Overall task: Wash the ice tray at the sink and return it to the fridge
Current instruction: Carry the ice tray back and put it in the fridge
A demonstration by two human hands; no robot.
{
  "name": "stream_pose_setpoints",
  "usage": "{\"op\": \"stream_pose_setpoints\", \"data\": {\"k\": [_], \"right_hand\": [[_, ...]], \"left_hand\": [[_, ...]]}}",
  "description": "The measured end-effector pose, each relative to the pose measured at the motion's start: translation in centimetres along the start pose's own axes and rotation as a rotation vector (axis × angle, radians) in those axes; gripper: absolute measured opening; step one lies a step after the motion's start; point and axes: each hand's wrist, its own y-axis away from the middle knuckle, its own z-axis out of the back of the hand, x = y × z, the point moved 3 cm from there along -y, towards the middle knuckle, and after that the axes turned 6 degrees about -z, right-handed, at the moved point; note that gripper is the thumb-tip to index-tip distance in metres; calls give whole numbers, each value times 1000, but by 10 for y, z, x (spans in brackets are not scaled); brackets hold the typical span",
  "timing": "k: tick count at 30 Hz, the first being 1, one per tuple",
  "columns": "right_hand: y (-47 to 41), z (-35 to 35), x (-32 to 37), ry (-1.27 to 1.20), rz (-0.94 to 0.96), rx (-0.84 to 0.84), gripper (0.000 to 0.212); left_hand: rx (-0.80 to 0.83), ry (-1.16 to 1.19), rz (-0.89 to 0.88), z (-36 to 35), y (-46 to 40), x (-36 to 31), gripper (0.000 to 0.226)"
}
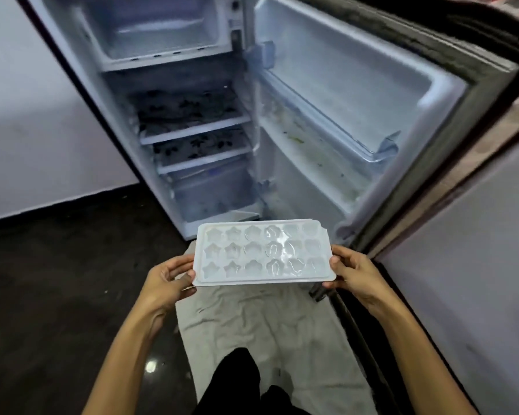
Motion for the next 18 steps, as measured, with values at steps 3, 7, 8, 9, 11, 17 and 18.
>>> {"op": "stream_pose_setpoints", "data": {"k": [3, 7, 8, 9, 11, 17, 18], "right_hand": [[-26, -15, 13, 12, -4, 70, 31], [-57, -38, 36, 49, 3, 141, 26], [-63, -43, 41, 52, 4, 154, 26], [-71, -49, 46, 57, -1, 167, 26], [-85, -59, 54, 71, -13, 184, 27], [-125, -87, 81, 116, -13, 197, 31], [-130, -92, 87, 121, -11, 191, 31]], "left_hand": [[-84, 22, 12, 11, -3, 1, 26], [-171, 46, 25, 26, -14, -2, 29], [-180, 49, 25, 29, -17, -4, 29], [-194, 51, 27, 32, -22, -5, 29], [-221, 58, 34, 39, -30, -9, 28], [-262, 77, 35, 57, -65, -30, 27], [-263, 71, 33, 60, -71, -34, 27]]}}
